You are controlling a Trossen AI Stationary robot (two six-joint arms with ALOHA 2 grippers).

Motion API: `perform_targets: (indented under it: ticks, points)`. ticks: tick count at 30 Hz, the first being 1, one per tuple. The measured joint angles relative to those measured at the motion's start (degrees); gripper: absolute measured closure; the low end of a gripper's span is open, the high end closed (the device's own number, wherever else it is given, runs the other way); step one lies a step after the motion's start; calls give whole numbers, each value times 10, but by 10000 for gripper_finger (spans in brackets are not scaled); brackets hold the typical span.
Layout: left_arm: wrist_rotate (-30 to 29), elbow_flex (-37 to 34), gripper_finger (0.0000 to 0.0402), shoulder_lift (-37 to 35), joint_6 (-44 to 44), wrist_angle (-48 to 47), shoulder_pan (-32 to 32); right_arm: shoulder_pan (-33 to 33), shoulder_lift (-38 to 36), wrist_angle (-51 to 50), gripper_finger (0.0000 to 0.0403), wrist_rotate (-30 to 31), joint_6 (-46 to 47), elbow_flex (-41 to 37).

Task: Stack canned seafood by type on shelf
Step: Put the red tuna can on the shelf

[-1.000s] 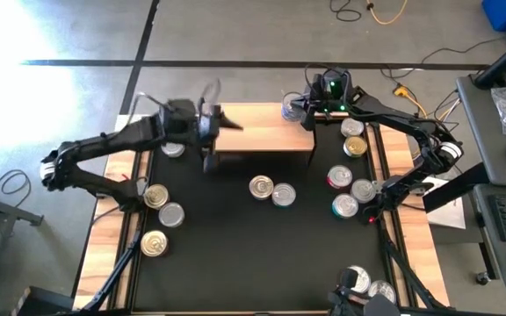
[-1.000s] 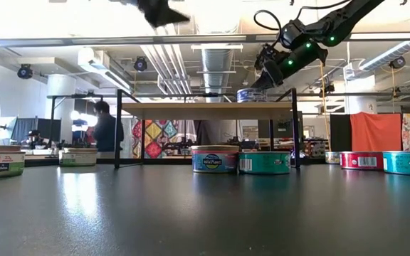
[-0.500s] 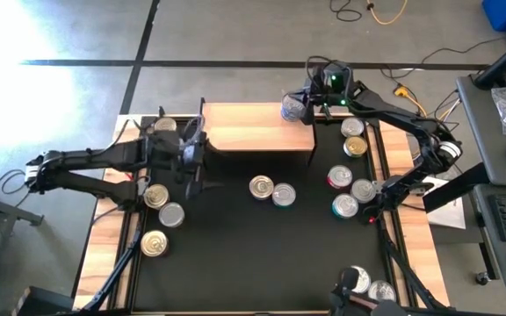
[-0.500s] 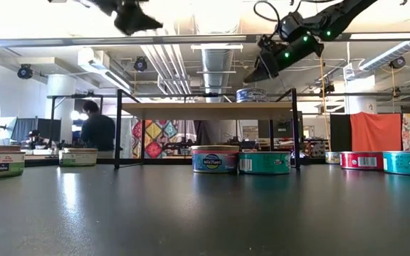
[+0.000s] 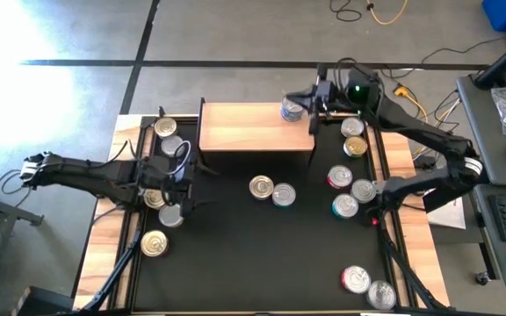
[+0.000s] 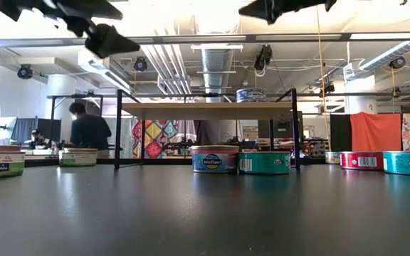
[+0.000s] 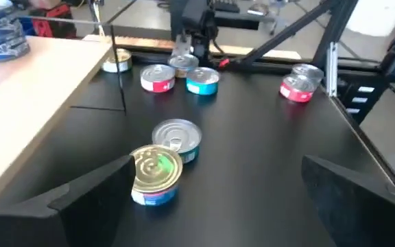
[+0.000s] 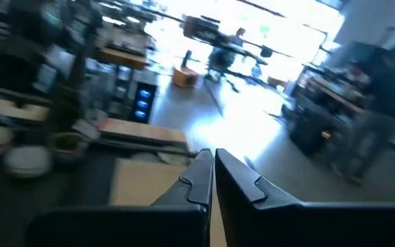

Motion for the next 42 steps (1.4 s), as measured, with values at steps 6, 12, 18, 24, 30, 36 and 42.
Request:
perform_targets:
  ticks: [6, 12, 18, 24, 30, 36, 42]
  points:
    - [-9, -52, 3, -17, -14, 79, -31, 97, -22, -4, 392, 0, 37, -47]
    - [-31, -82, 3, -22, -49, 90, -63, 202, -28, -4, 392, 1, 61, -95]
    - [-61, -94, 3, -7, -51, 131, -124, 293, -30, 1, 392, 10, 66, -123]
    - [-70, -93, 3, -1, -39, 150, -184, 369, -30, -2, 392, 73, 80, -143]
    - [-71, -84, 3, 3, -30, 152, -246, 432, -30, -4, 392, 97, 133, -168]
    - [-115, -84, 3, 22, -37, 152, -306, 507, -30, -4, 392, 193, 202, -195]
    - [-116, -86, 3, 50, -60, 154, -337, 583, -23, 0, 392, 267, 293, -215]
